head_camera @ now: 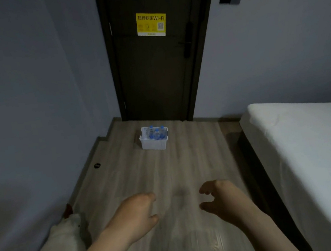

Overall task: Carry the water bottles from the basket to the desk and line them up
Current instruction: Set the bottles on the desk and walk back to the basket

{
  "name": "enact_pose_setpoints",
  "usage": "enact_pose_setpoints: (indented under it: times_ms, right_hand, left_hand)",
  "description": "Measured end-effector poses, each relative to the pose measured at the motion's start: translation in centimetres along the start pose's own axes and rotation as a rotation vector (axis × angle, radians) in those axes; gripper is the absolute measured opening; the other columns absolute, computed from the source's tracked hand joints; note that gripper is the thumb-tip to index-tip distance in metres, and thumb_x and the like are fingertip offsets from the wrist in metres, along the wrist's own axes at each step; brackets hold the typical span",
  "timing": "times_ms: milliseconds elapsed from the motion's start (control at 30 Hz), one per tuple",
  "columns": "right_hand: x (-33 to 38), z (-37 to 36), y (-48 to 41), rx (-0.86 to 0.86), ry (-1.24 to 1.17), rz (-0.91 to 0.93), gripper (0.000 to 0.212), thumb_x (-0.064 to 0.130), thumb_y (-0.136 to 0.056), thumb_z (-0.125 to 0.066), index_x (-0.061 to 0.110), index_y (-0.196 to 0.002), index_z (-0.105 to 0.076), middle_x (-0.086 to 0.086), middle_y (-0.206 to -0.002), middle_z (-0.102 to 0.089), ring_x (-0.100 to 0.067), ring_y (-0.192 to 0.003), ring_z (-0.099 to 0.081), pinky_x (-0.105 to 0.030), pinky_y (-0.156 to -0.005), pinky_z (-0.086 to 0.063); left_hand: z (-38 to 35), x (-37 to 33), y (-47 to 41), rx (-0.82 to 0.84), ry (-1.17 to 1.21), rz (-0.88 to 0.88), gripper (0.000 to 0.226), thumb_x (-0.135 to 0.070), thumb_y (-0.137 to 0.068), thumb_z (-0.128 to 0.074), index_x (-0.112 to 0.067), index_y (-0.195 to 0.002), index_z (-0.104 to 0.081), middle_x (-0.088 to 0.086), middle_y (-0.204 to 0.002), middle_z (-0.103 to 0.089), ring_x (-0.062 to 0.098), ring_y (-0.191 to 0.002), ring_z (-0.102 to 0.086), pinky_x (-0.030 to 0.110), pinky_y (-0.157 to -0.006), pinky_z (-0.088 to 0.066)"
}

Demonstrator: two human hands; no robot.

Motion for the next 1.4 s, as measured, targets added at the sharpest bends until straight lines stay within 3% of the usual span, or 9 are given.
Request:
enact_pose_setpoints:
  times_ms: [300,700,867,1033,1400]
  right_hand:
    - [2.4,4.3,-17.1,0.024,-0.034,-0.038,0.04,0.037,-0.084,-0.068,0.031,-0.122,-0.057,0.01,-0.12,-0.061,-0.005,-0.101,-0.059,-0.022,-0.088,-0.052]
    - [1.7,8.4,-36.0,0.056,-0.049,-0.073,0.041,0.038,-0.083,-0.068,0.032,-0.123,-0.057,0.012,-0.121,-0.061,-0.003,-0.103,-0.058,-0.019,-0.088,-0.05]
    - [-0.4,11.0,-45.6,0.074,-0.072,-0.058,0.04,0.038,-0.082,-0.068,0.033,-0.12,-0.058,0.01,-0.12,-0.06,-0.005,-0.103,-0.058,-0.026,-0.09,-0.052]
    - [-2.2,14.8,-54.2,0.073,-0.026,-0.01,0.04,0.037,-0.084,-0.067,0.032,-0.122,-0.056,0.009,-0.12,-0.06,-0.005,-0.104,-0.058,-0.02,-0.087,-0.05]
    - [-2.7,17.3,-70.9,0.201,0.052,0.033,0.042,0.037,-0.086,-0.065,0.029,-0.126,-0.054,0.006,-0.123,-0.06,-0.008,-0.108,-0.058,-0.022,-0.092,-0.049]
  left_hand:
    - [6.0,6.4,-16.6,-0.005,-0.039,-0.03,0.033,-0.041,-0.084,-0.057,-0.019,-0.108,-0.056,0.003,-0.11,-0.062,0.019,-0.104,-0.058,0.027,-0.083,-0.043]
    - [10.0,11.3,-35.7,0.075,-0.027,-0.049,0.044,-0.042,-0.085,-0.057,-0.018,-0.122,-0.053,0.001,-0.12,-0.059,0.018,-0.111,-0.055,0.029,-0.095,-0.043]
    - [11.7,11.9,-44.5,0.077,-0.017,-0.015,0.039,-0.04,-0.086,-0.056,-0.017,-0.118,-0.054,0.001,-0.116,-0.06,0.017,-0.106,-0.056,0.027,-0.09,-0.043]
    - [14.0,12.7,-52.3,0.07,0.074,0.073,0.041,-0.035,-0.088,-0.055,-0.023,-0.127,-0.05,-0.006,-0.126,-0.056,0.01,-0.113,-0.052,0.021,-0.093,-0.04]
    - [15.9,18.1,-66.8,0.149,0.143,0.171,0.047,-0.035,-0.091,-0.053,-0.024,-0.135,-0.043,-0.004,-0.132,-0.051,0.01,-0.116,-0.051,0.021,-0.096,-0.041]
Point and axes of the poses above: each hand's wrist, its own y-axis away from the middle knuckle, its own z-axis out of the back of the hand, x = y × z, the point moved 6 cm from there along -y, towards the middle knuckle
